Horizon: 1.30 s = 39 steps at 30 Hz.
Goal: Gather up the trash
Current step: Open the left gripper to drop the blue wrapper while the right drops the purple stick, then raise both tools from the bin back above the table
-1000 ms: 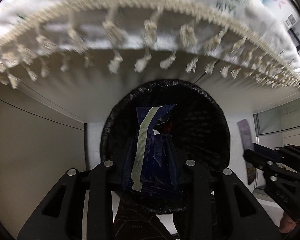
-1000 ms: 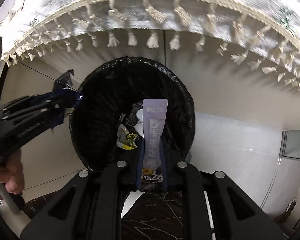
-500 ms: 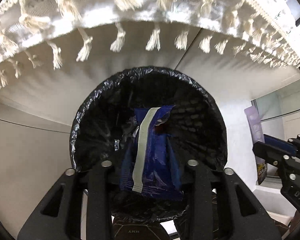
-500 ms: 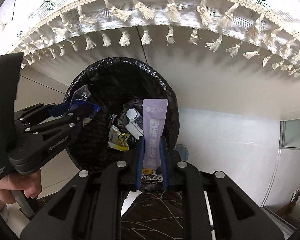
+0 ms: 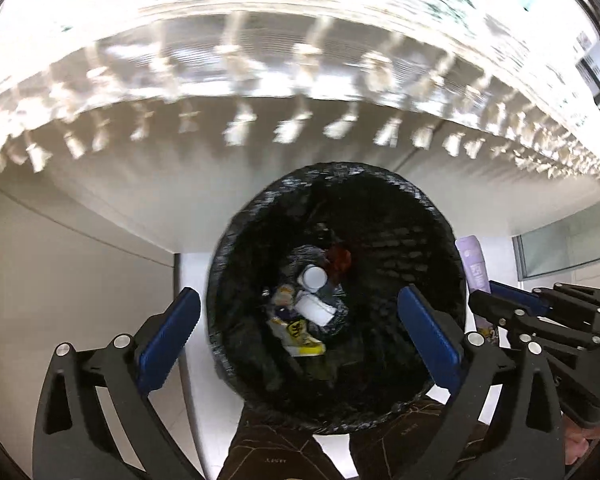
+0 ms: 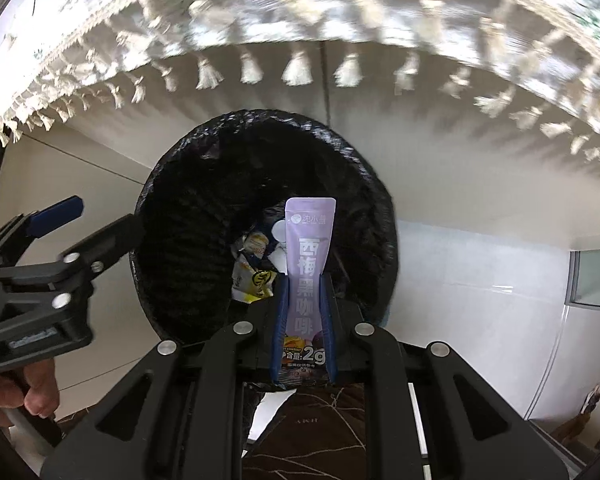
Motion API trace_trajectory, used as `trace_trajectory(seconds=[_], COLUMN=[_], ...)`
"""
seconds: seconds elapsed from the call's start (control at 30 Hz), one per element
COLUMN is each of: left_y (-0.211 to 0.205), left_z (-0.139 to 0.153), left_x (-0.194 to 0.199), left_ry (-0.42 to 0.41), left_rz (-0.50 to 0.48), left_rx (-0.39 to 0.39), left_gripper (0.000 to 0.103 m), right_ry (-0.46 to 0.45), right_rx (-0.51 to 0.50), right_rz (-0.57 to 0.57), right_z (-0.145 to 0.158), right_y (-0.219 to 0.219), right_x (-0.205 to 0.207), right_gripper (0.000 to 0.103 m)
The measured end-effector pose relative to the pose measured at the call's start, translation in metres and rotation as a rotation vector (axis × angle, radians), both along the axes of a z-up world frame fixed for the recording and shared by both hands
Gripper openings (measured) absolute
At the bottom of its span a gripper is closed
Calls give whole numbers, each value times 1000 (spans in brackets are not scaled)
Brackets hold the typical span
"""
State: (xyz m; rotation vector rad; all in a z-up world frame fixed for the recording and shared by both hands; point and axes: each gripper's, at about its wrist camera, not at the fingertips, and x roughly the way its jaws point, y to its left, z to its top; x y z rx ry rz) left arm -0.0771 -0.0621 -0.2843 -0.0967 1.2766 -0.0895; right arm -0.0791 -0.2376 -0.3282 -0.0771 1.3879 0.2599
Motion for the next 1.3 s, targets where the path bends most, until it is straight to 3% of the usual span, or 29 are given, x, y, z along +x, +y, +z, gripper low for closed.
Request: trace_trajectory(seconds=[0.6, 0.8, 0.97, 1.07, 1.3], left_y=[55, 54, 56, 58, 61], left_z=[7, 10, 35, 56, 101], left_x=[-19, -17, -17, -15, -8], left_ry=[16, 13, -18, -54, -105], left_rz=[67, 71, 92, 109, 126], left_rx=[34, 24, 3, -1, -17], left_gripper=[97, 97, 97, 97, 97], right_ry=[5, -51, -126, -172, -263], right_rx=[-21, -27, -24, -25, -20], right_rz=[60, 66, 70, 65, 30], right_z=[-28, -8, 28, 52, 111], right_y=[33, 29, 25, 19, 2], right_x=[8, 6, 4, 5, 15], right_gripper=[21, 47, 76, 85, 94])
